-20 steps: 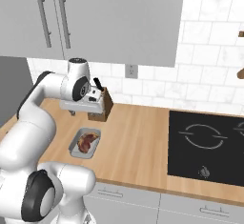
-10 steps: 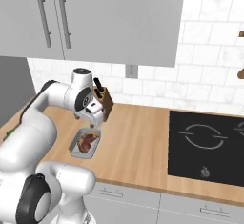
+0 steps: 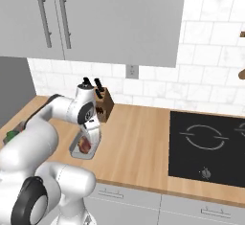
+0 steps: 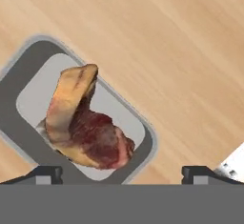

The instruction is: Take the meat container that has the steak and place it on the second highest rack of the freezer. Then take the vegetable container that has the tomato and broccoli and place it on the highest rack of the freezer.

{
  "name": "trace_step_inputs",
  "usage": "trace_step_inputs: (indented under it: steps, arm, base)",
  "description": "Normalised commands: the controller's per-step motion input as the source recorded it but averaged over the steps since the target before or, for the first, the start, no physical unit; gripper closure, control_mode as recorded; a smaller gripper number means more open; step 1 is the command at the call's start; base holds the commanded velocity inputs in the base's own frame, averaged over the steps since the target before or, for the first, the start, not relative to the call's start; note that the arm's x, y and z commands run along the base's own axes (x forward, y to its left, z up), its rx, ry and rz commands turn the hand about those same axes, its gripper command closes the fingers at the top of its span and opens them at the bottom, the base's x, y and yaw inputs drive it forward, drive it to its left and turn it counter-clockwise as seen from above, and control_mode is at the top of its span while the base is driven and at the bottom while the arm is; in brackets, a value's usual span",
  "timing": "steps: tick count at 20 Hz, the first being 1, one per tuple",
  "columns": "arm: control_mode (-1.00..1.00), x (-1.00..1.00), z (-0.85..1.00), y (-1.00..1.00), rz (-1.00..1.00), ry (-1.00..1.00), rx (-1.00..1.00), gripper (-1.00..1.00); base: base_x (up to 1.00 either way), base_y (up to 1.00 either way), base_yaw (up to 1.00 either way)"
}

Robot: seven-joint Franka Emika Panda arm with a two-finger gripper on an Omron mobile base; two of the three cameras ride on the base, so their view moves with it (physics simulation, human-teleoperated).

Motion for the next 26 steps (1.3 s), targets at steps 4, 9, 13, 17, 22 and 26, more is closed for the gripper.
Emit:
trace_step_inputs:
  steps: [4, 9, 13, 17, 22, 26]
  arm:
    - [-1.0, 0.01, -0.69, -0.02, -0.1, 0.09, 0.1, -1.0]
    - [-1.0, 0.0, -0.58, 0.0, -0.17, 0.07, 0.01, -1.0]
    - [-1.0, 0.0, -0.41, 0.0, -0.12, 0.1, 0.01, -1.0]
    - [-1.0, -0.03, -0.3, 0.0, -0.05, 0.09, 0.0, -1.0]
    - [-1.0, -0.12, -0.26, 0.0, -0.01, 0.0, -0.01, -1.0]
    - [-1.0, -0.34, -0.07, 0.0, 0.0, -0.01, -0.01, -1.0]
  base:
    - [0.0, 0.0, 0.0]
    - [0.0, 0.0, 0.0]
    - [0.0, 0.0, 0.0]
    - [0.0, 0.0, 0.0]
    - [0.0, 0.0, 0.0]
    - [0.0, 0.0, 0.0]
